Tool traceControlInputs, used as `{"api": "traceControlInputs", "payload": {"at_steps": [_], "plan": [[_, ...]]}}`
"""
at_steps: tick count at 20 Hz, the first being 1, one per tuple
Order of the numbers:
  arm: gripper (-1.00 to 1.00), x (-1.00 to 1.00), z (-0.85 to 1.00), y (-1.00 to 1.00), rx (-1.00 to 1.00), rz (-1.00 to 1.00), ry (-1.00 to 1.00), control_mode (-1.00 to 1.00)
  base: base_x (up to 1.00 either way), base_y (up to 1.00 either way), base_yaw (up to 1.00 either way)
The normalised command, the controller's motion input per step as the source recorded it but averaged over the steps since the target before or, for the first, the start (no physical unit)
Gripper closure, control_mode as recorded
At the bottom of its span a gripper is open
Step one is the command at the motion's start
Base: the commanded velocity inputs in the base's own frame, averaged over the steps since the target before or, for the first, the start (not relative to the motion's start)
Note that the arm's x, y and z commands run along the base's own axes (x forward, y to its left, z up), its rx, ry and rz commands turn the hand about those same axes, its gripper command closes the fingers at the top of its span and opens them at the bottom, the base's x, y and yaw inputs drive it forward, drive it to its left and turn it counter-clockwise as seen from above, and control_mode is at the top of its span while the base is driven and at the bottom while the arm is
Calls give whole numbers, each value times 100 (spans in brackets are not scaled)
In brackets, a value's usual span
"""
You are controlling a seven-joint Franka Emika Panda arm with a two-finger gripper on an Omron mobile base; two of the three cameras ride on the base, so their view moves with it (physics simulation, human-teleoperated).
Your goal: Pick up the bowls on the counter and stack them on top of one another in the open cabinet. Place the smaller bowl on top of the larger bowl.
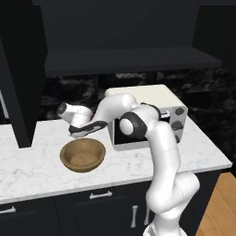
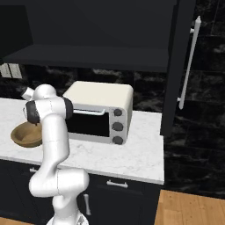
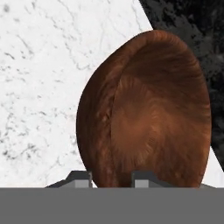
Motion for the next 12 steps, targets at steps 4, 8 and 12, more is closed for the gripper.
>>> {"api": "traceControlInputs", "payload": {"at_steps": [4, 8, 12], "plan": [[100, 9, -6, 0, 0, 0, 0, -100, 0, 0, 0], [100, -62, 37, 0, 0, 0, -9, -100, 0, 0, 0], [100, -100, 27, 0, 0, -1, -4, -100, 0, 0, 0]]}}
